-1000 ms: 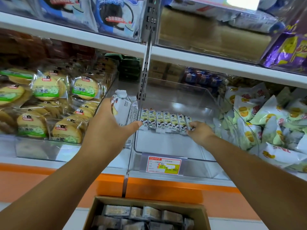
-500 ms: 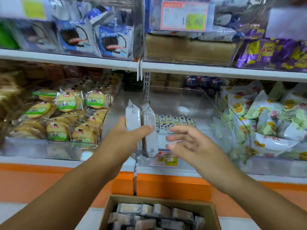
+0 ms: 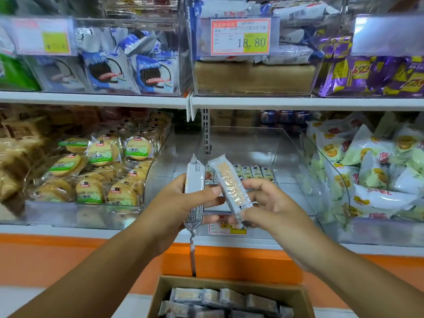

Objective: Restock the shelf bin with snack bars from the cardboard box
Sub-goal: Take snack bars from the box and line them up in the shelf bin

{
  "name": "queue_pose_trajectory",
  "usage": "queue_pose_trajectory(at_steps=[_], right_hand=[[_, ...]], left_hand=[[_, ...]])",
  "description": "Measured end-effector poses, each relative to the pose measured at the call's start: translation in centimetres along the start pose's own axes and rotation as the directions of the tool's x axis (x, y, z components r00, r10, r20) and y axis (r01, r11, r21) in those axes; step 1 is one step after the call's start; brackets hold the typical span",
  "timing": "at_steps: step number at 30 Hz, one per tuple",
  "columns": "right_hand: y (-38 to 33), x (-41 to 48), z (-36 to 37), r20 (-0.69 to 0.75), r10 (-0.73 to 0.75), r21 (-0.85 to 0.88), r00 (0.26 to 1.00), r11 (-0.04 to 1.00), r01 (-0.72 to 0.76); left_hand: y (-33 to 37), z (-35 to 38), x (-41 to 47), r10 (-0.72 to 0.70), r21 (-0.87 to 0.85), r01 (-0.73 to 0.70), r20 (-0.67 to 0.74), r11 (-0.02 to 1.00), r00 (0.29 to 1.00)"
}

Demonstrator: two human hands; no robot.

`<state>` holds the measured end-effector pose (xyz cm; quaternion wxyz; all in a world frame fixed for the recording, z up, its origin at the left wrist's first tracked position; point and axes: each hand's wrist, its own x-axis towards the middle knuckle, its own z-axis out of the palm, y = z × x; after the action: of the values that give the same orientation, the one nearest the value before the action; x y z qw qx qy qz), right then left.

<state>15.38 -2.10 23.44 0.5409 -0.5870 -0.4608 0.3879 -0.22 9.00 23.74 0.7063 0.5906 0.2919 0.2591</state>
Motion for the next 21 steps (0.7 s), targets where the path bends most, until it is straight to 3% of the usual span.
queue_pose_trajectory(at_steps=[5,9,12,14,17,19,21], right_hand=[[0.5,0.5,-0.1,0.022,-0.035,-0.048,0.999,0.998,0.036],[0.9,1.3,0.0,-0.087,-0.163,-0.34,0.983,0.932,0.125],[1.0,1.3,0.7,-0.067,-0.243,-0.448,0.968,0.874,0.189],[1.4,1.3,0.9,-0.035,-0.237,-0.423,0.971,0.884,0.2],[1.5,1.3,1.1,0.024,-0.122,-0.229,0.992,0.965,0.125],[1.5,1.3,1.1,0.016,-0.055,-0.108,0.998,0.993,0.056],[1.7,1.3,1.2,-0.026,-0.047,-0.115,0.999,0.992,0.044]], left_hand=[[-0.3,0.1,0.1,0.016,0.012,-0.016,-0.003,1.0,1.0],[-0.1,-0.2,0.3,0.022,-0.026,-0.026,-0.142,0.999,0.99],[-0.2,-0.7,0.3,-0.009,-0.05,0.001,-0.172,0.999,0.985],[-0.4,-1.0,0.3,-0.021,-0.063,0.011,-0.171,0.998,0.985],[-0.5,-1.4,0.3,-0.017,-0.111,-0.003,-0.181,0.994,0.983],[-0.5,-1.4,0.2,-0.008,-0.118,-0.014,-0.182,0.993,0.983],[-0.5,-1.3,0.2,0.009,-0.104,-0.029,-0.186,0.994,0.983]])
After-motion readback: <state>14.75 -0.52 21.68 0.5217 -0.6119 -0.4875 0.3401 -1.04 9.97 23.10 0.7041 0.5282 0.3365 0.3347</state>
